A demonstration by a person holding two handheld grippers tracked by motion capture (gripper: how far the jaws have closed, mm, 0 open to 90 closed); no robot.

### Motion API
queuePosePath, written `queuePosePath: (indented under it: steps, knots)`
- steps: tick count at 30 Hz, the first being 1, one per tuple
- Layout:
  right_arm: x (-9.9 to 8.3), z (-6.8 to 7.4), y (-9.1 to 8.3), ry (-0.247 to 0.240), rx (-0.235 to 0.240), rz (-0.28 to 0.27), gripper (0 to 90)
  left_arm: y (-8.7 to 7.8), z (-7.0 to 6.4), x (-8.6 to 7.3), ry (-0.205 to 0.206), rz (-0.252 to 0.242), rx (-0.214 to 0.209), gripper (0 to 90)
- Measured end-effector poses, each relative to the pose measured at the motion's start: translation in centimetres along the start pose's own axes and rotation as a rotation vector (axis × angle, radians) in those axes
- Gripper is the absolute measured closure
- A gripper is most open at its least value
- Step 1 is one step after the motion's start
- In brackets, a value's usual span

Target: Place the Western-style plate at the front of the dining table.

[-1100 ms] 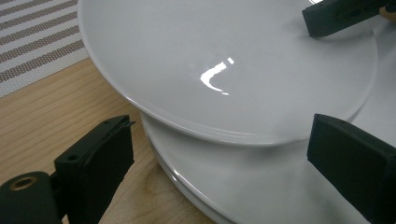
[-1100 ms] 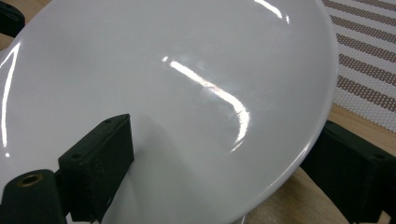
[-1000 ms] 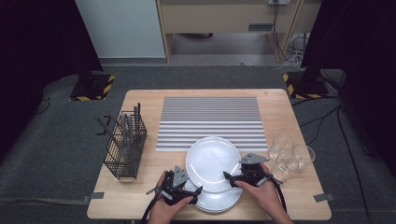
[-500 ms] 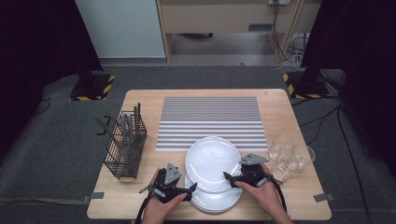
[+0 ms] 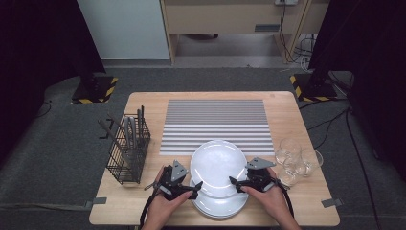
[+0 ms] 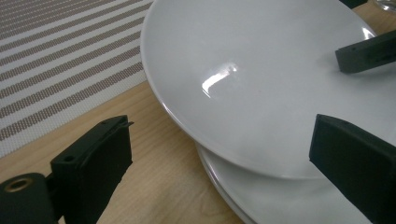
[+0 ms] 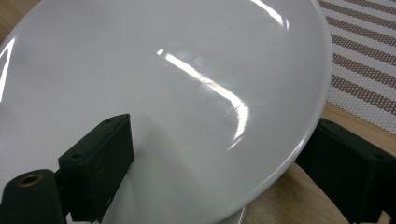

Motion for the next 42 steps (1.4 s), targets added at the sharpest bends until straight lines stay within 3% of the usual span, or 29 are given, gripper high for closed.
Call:
queuePosePath:
  steps: [7,11,17,22,26,30,42]
  knots:
    - [0.0,0.0,0.0,-0.001,-0.004,0.000,11.6,0.9,1.1,1.1,-0.032,-0.022,0.009,6.3]
    - [0.0,0.0,0.0,-0.003,-0.007,-0.002,11.6,1.5,1.8,1.0,-0.034,-0.047,0.059,8.5]
    - [0.0,0.0,0.1,0.000,-0.008,-0.004,11.5,2.1,2.2,0.8,-0.062,-0.064,0.041,8.6]
    - [0.0,0.0,0.1,0.000,-0.011,-0.005,11.6,2.7,2.1,0.6,-0.075,-0.043,0.017,8.7]
    - [0.0,0.2,0.0,-0.023,-0.030,-0.007,11.5,3.0,1.7,0.6,-0.069,-0.038,0.005,9.1]
    - [0.0,0.2,0.0,-0.019,-0.029,-0.008,11.5,3.2,1.8,0.5,-0.078,-0.038,0.030,8.5]
    - [-0.1,0.2,-0.1,-0.008,-0.028,-0.015,11.5,4.1,1.0,0.0,-0.056,-0.001,-0.013,9.0]
Point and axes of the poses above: each handheld gripper's, and its own axes: y roughly forward along the jaws, x roughly out of its top, z roughly to its left, the point moved 4 cm from there along y, roughly forward along the jaws, and after that the axes turned 6 degrees about -y, right-handed, at the moved point
